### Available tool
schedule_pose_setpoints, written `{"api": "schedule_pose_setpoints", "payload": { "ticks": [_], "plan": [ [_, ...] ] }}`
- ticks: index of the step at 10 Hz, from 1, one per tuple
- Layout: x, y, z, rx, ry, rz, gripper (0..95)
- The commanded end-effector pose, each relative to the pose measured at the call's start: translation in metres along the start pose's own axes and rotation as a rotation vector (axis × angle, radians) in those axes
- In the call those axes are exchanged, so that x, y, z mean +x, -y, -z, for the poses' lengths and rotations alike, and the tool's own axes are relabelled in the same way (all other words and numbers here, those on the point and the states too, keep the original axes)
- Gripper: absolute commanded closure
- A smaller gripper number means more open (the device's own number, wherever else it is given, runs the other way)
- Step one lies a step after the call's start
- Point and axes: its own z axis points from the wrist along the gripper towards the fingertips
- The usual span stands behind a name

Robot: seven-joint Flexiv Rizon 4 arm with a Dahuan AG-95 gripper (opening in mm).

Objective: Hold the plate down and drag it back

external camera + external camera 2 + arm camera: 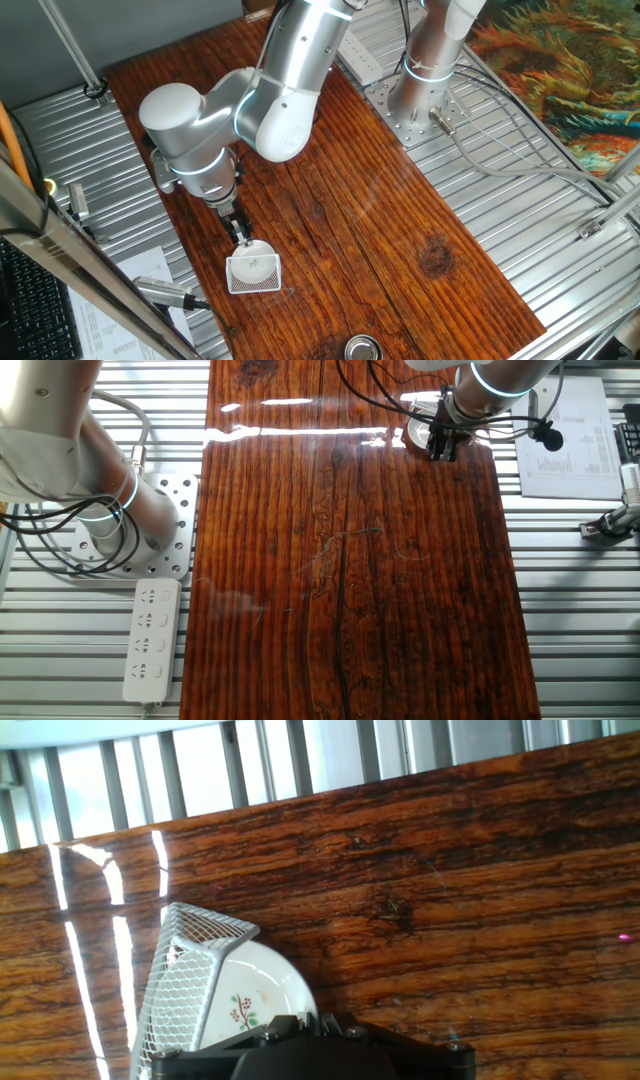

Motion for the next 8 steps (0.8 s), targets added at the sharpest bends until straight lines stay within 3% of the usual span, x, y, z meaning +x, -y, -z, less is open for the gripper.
{"api": "schedule_pose_setpoints", "payload": {
  "ticks": [1, 8],
  "plan": [
    [-0.0005, 0.0001, -0.0005, 0.003, -0.001, 0.000, 95.0],
    [0.0001, 0.0009, -0.0008, 0.005, -0.001, 0.006, 95.0]
  ]
}}
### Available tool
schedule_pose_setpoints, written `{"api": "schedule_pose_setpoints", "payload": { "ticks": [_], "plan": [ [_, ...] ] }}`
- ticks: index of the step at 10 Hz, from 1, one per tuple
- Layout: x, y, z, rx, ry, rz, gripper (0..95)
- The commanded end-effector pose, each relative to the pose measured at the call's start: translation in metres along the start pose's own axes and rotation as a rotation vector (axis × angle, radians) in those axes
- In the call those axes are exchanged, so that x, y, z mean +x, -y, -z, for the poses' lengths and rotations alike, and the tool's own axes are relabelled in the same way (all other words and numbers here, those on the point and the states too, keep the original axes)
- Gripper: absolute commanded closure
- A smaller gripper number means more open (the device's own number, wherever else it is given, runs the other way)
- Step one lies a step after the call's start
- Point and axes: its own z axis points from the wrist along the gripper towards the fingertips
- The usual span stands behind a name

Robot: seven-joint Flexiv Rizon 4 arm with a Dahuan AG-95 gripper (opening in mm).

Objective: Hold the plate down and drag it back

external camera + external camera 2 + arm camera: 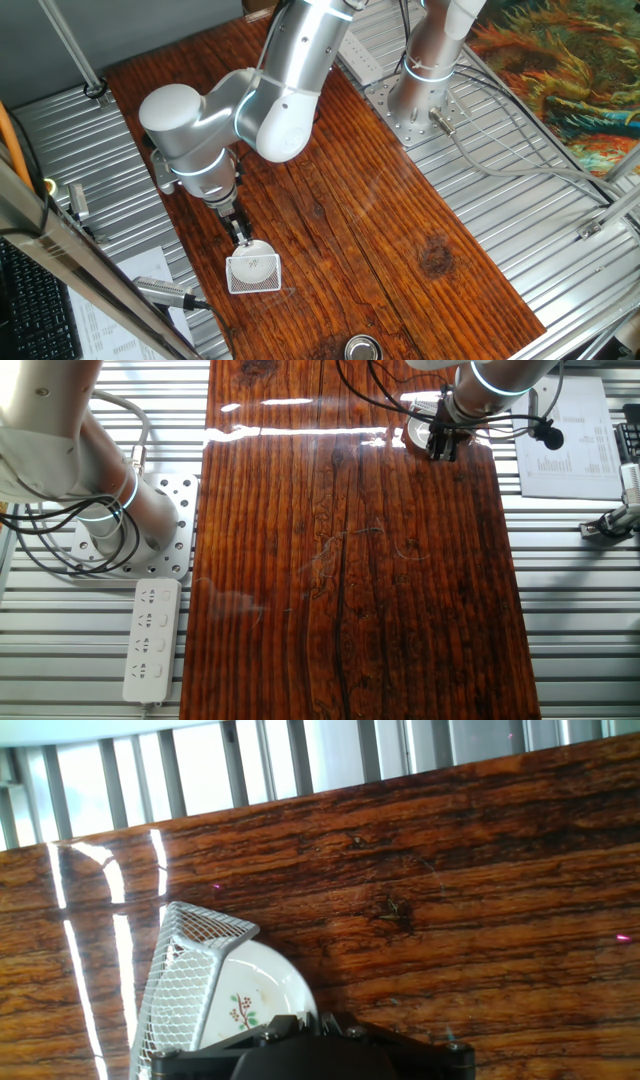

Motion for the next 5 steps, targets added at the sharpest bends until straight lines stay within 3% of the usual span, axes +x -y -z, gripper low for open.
{"api": "schedule_pose_setpoints", "payload": {
  "ticks": [1, 5],
  "plan": [
    [0.0004, 0.0008, -0.0006, 0.003, -0.001, 0.001, 95.0],
    [0.0004, 0.0019, -0.0007, 0.009, 0.001, 0.008, 95.0]
  ]
}}
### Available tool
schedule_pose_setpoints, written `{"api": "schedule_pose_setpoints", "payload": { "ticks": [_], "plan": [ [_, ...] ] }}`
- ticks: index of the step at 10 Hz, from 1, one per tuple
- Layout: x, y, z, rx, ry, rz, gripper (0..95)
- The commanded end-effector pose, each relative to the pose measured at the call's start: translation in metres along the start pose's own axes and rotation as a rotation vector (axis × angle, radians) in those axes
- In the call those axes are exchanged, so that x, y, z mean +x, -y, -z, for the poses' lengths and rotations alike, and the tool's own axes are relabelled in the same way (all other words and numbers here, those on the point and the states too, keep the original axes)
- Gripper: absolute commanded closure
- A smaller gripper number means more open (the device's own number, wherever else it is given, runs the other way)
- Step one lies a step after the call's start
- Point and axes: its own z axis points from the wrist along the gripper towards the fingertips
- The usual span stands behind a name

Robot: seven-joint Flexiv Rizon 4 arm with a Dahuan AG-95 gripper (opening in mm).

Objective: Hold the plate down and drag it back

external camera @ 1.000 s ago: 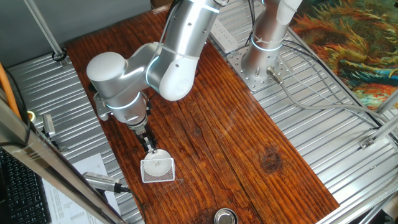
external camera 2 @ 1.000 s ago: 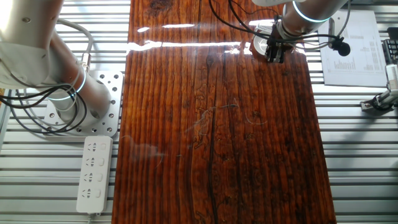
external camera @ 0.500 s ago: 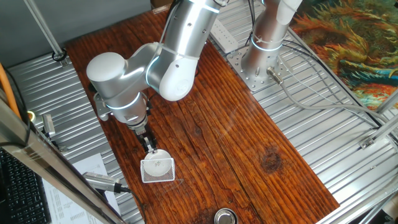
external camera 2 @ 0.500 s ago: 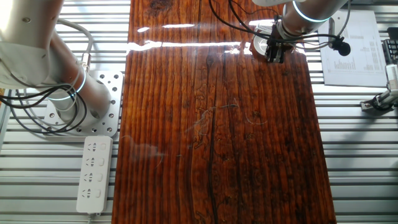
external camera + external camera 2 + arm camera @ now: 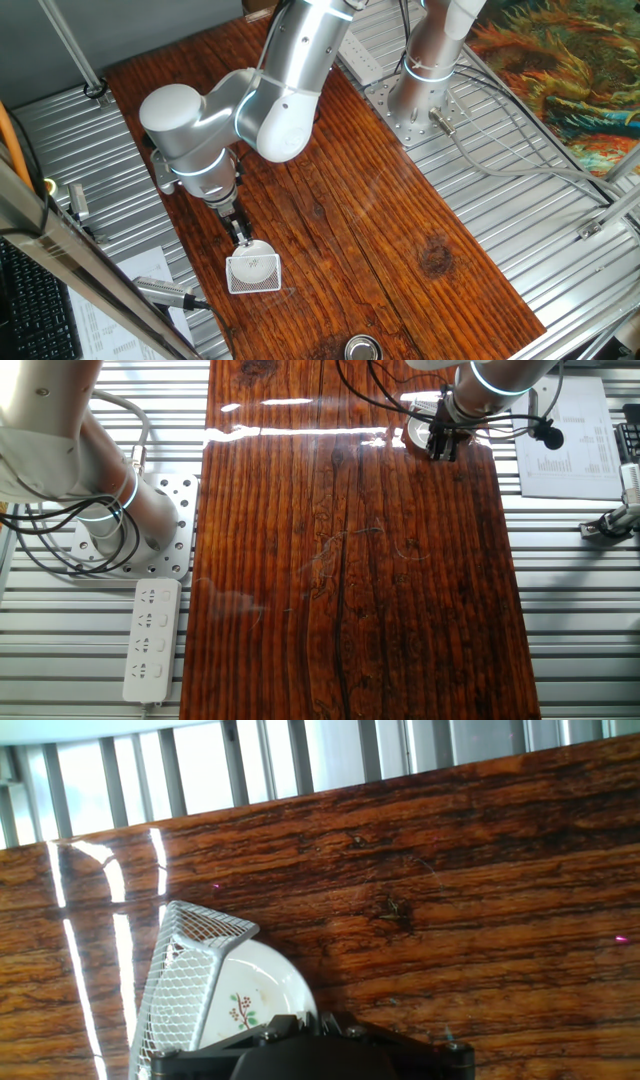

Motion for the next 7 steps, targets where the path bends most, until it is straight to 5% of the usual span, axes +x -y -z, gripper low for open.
{"api": "schedule_pose_setpoints", "payload": {
  "ticks": [1, 7],
  "plan": [
    [0.0005, 0.0020, -0.0008, 0.003, 0.002, 0.004, 95.0],
    [0.0027, 0.0068, -0.0011, -0.002, 0.003, 0.004, 95.0]
  ]
}}
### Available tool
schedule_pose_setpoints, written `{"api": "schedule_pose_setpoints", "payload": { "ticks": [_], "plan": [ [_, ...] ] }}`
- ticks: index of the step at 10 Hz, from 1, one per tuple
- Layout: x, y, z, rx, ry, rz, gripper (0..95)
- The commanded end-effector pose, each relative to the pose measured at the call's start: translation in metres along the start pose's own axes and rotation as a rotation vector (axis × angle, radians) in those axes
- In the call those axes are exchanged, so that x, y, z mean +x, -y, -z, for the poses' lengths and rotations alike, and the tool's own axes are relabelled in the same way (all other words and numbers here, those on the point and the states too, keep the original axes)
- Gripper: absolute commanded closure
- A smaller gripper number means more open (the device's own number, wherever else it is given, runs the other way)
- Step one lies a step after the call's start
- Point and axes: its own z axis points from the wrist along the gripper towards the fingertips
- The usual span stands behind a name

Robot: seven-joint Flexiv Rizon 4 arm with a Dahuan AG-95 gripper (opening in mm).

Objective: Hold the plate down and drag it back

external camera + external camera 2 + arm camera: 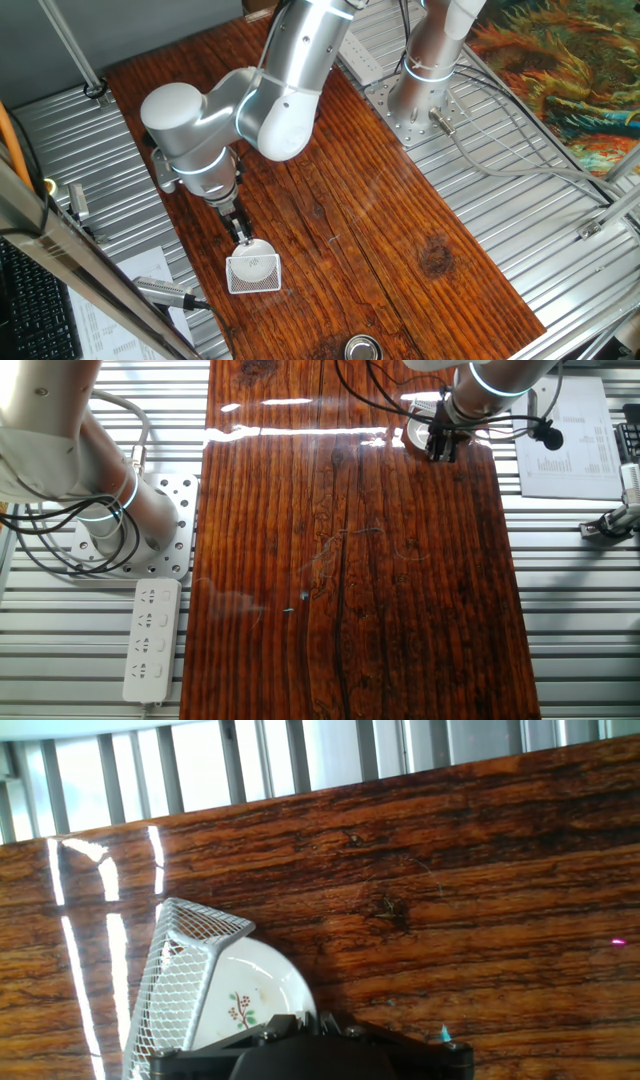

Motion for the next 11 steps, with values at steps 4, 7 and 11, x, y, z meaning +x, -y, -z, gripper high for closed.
{"api": "schedule_pose_setpoints", "payload": {
  "ticks": [4, 7, 11],
  "plan": [
    [0.0010, 0.0056, -0.0003, -0.003, -0.001, 0.001, 95.0],
    [0.0011, 0.0084, -0.0002, -0.002, -0.003, 0.005, 95.0],
    [0.0017, 0.0127, 0.0035, -0.002, -0.007, 0.014, 95.0]
  ]
}}
